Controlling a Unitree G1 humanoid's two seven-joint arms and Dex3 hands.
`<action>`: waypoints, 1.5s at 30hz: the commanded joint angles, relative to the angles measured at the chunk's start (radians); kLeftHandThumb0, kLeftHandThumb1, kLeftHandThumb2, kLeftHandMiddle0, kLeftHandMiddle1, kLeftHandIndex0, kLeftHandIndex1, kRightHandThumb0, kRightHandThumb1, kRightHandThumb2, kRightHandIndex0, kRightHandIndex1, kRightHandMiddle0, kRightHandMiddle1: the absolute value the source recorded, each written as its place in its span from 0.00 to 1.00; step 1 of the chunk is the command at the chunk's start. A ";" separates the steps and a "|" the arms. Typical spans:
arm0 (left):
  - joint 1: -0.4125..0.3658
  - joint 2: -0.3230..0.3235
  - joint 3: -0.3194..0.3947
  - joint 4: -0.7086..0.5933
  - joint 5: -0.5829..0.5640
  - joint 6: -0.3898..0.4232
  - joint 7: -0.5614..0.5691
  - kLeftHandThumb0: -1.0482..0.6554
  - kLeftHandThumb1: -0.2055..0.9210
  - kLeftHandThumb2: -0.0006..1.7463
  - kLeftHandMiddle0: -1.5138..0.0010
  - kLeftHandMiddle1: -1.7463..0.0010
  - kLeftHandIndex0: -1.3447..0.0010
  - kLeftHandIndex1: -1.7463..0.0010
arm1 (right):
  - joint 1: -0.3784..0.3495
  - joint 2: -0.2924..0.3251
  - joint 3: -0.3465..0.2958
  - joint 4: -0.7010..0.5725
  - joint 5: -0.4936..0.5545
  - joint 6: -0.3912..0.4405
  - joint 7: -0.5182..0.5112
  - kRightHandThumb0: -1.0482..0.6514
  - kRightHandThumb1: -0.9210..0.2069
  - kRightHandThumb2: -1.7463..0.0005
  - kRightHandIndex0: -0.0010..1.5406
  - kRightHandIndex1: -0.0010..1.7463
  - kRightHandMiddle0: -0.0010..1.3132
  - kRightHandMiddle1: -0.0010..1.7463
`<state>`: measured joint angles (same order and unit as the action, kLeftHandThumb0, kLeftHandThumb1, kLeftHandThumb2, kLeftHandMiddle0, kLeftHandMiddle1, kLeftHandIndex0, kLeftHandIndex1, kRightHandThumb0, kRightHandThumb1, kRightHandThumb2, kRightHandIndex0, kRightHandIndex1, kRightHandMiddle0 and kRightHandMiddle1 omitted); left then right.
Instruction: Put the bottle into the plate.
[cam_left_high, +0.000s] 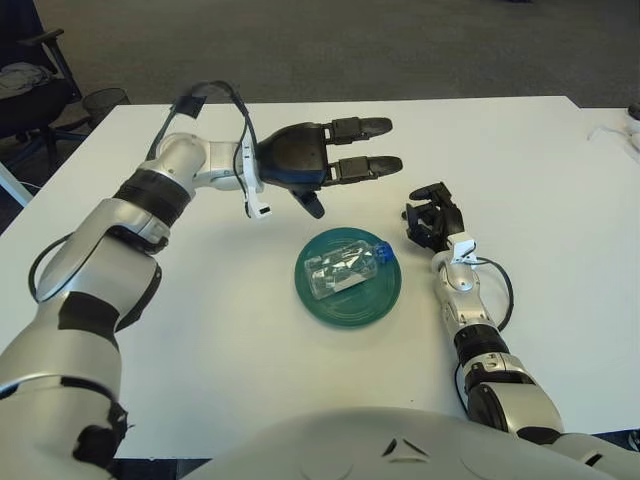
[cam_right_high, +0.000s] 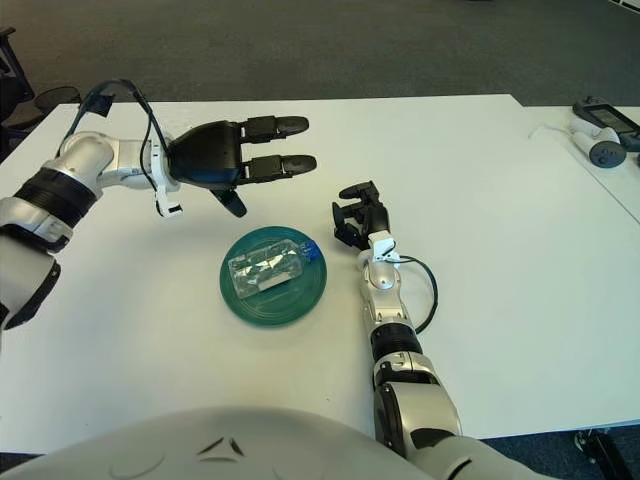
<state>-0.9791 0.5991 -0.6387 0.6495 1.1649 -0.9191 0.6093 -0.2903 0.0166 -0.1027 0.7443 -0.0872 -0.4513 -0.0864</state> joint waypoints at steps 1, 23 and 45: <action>0.032 -0.008 0.064 0.030 -0.127 -0.009 -0.023 0.00 1.00 0.15 1.00 1.00 1.00 1.00 | 0.124 0.034 0.016 0.101 0.012 0.169 0.000 0.61 0.28 0.50 0.34 0.85 0.23 0.97; 0.364 -0.160 0.378 0.117 -1.061 0.003 -0.450 0.21 1.00 0.22 0.81 0.98 0.97 0.70 | 0.134 0.032 0.009 0.072 0.027 0.182 -0.014 0.61 0.28 0.51 0.32 0.86 0.25 0.97; 0.504 -0.482 0.654 0.103 -1.308 0.187 -0.488 0.61 0.39 0.81 0.56 0.00 0.66 0.00 | 0.168 0.026 0.013 -0.017 0.020 0.235 -0.048 0.61 0.25 0.53 0.30 0.83 0.25 0.99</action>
<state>-0.4953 0.1408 -0.0018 0.7795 -0.1479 -0.7484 0.1458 -0.2536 0.0240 -0.0876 0.6536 -0.0841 -0.3749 -0.1271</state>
